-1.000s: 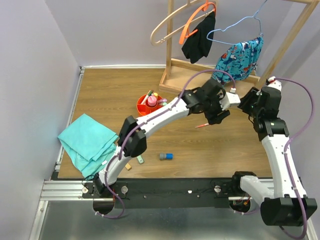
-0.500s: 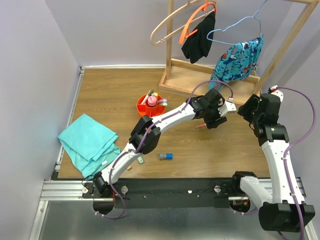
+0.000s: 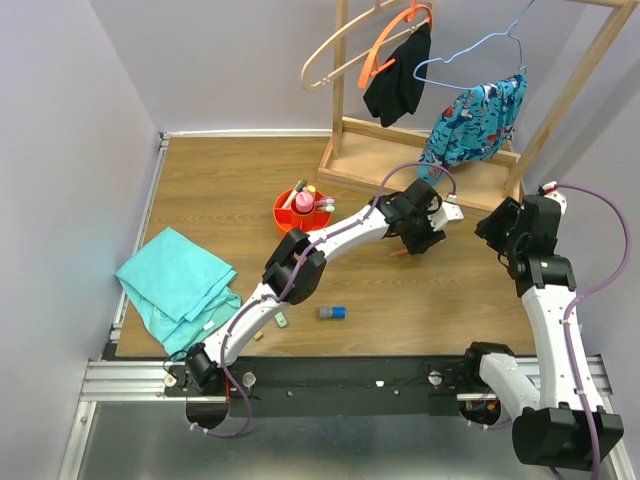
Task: Sort the stationery into containers
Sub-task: Pick up the pen from the center of the board.
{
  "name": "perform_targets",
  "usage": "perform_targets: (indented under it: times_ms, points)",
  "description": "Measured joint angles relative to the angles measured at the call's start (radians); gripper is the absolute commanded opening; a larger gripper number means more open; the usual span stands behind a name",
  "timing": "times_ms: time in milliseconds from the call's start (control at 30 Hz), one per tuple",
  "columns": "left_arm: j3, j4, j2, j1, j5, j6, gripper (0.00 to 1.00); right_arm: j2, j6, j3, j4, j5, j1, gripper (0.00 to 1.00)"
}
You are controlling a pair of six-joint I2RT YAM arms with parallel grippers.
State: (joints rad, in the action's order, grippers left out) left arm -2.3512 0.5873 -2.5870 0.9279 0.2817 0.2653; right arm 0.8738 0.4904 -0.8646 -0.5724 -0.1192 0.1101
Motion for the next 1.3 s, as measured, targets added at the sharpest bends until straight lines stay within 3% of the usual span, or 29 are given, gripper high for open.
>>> perform_targets:
  times_ms: [567,867,1300]
  points:
    - [-0.038,-0.004,-0.041,0.008,-0.047,-0.003,0.48,-0.008,0.027,0.062,0.002,0.035,0.027,0.63]
    - [-0.036,-0.003,-0.041,0.012,-0.045,-0.003,0.47,-0.009,0.021,0.074,0.007,0.046,0.034,0.68]
    - [0.005,-0.029,-0.027,0.005,0.019,0.000,0.29,0.020,-0.090,0.077,0.041,0.171,0.035,0.71]
